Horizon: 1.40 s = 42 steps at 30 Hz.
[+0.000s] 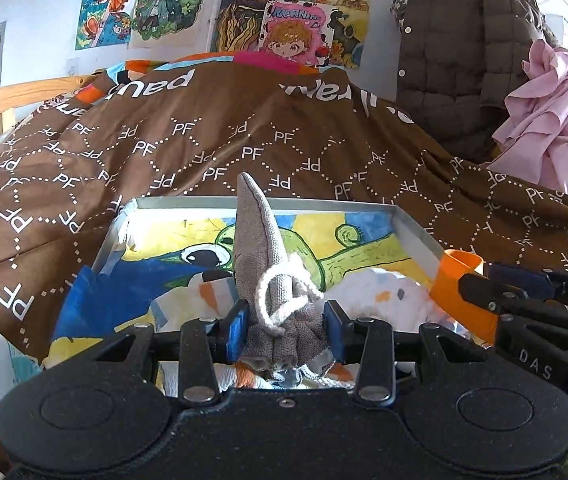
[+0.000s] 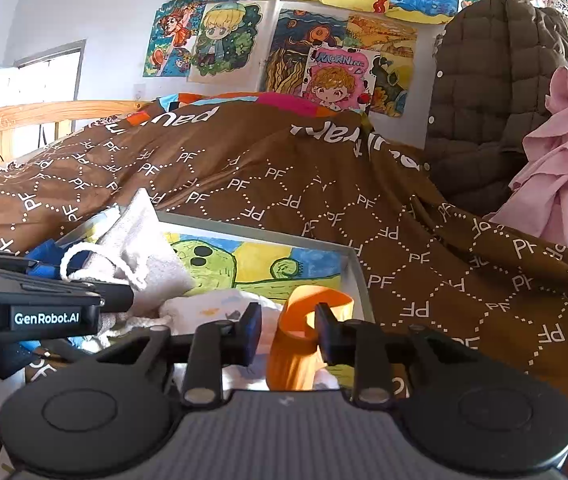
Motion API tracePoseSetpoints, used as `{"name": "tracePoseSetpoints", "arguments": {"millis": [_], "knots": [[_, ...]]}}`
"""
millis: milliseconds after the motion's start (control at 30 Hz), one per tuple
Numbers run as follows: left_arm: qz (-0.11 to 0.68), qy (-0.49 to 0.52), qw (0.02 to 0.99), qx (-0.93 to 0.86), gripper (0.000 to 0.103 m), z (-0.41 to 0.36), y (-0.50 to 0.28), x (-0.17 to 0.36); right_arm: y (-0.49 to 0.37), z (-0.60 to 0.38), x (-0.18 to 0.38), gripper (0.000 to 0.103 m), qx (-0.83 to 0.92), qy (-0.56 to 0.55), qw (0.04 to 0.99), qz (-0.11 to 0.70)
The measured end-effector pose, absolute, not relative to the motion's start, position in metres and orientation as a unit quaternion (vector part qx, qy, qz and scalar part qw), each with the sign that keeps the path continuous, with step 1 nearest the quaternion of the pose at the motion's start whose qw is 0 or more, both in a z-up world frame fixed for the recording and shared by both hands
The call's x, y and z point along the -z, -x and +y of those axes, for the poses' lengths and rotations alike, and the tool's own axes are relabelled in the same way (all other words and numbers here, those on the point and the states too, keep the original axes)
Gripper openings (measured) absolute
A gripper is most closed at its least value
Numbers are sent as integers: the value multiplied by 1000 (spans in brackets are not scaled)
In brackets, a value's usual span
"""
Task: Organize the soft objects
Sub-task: 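Carry the pouch with the left tool over the tray while the right tool carries the band there, then open both tools to release the pouch and the orange band into the tray, then withdraw both open tools to the white cloths beside the tissue box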
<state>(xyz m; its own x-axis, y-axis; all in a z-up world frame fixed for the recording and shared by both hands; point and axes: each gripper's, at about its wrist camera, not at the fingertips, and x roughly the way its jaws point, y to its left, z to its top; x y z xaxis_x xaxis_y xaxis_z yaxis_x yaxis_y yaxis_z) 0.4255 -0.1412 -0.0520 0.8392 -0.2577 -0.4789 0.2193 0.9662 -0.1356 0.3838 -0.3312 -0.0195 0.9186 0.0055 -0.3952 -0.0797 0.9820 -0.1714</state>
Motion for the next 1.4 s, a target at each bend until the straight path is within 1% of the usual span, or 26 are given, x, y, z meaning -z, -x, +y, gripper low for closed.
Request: {"name": "tracePoseSetpoints", "arguments": {"millis": [33, 67, 133, 167, 233, 433, 567, 633, 767, 833, 900, 1000, 1133, 1400], "knots": [[255, 38, 958, 123, 43, -141, -425, 52, -384, -331, 19, 40, -21, 92, 975, 200], [255, 39, 958, 123, 43, -140, -424, 52, -383, -331, 19, 42, -21, 92, 975, 199], [256, 40, 958, 120, 48, -139, -424, 51, -383, -333, 17, 49, -21, 91, 976, 197], [255, 40, 959, 119, 49, -139, -423, 50, -383, -333, 16, 50, -21, 91, 976, 196], [254, 42, 959, 119, 54, -137, -421, 48, -380, -332, 12, 57, -22, 89, 977, 193], [244, 45, 962, 117, 71, -129, -412, 34, -369, -331, -2, 70, -21, 86, 980, 177], [236, 42, 964, 114, 76, -124, -401, 22, -355, -332, -17, 77, -19, 77, 983, 163], [230, 44, 966, 111, 82, -120, -394, 15, -347, -332, -26, 84, -20, 69, 985, 155], [217, 50, 969, 107, 89, -112, -378, -3, -326, -336, -44, 91, -16, 53, 989, 134], [210, 49, 971, 104, 96, -109, -369, -12, -316, -339, -50, 95, -12, 45, 991, 126], [201, 49, 973, 101, 100, -105, -358, -22, -306, -343, -55, 97, -9, 33, 992, 124], [193, 49, 974, 108, 102, -98, -340, -37, -292, -349, -60, 100, -10, 13, 992, 128], [187, 44, 975, 110, 102, -89, -315, -53, -270, -347, -69, 103, -14, 12, 992, 125], [180, 30, 976, 118, 102, -68, -257, -66, -224, -322, -88, 103, -35, 17, 994, 101]]}}
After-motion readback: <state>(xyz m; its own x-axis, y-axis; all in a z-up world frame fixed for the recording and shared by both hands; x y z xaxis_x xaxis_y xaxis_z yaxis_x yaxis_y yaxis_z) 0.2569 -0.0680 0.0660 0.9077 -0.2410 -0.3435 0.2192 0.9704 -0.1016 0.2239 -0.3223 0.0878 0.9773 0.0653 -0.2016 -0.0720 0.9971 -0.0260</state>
